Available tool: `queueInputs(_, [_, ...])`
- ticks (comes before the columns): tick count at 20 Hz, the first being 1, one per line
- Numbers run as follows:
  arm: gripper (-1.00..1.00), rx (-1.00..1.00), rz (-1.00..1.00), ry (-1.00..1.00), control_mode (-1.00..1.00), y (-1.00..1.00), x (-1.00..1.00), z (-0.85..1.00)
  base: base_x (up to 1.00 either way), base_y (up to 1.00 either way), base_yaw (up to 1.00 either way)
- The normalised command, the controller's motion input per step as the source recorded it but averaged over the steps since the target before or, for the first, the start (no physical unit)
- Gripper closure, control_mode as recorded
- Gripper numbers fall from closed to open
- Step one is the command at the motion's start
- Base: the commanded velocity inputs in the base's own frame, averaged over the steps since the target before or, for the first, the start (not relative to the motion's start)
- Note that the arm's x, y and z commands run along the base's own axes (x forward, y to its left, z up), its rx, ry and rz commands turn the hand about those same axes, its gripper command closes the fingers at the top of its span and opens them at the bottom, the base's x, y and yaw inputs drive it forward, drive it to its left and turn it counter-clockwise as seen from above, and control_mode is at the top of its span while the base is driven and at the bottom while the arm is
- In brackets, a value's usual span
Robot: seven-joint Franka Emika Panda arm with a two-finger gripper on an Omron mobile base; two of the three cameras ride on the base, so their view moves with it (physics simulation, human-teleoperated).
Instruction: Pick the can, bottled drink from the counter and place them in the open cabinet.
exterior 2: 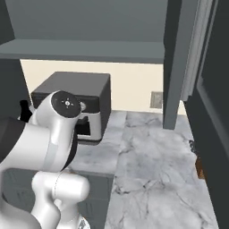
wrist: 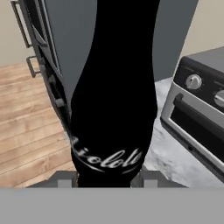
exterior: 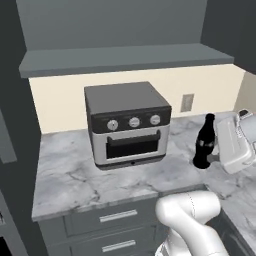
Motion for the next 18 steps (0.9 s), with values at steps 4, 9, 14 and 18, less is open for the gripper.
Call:
queueInputs(4, [1.00,0.00,0.00,0.00,1.00,0.00,0.00,0.00,0.60,-0.29,0.19])
queueInputs(9, [1.00,0.00,0.00,0.00,1.00,0.00,0.00,0.00,0.89,-0.06,0.13])
queueInputs(14, [1.00,0.00,0.00,0.00,1.00,0.00,0.00,0.00,0.84,-0.14,0.13])
queueInputs(18, [1.00,0.00,0.00,0.00,-1.00,0.00,0.09,0.00,0.10,-0.03,0.00])
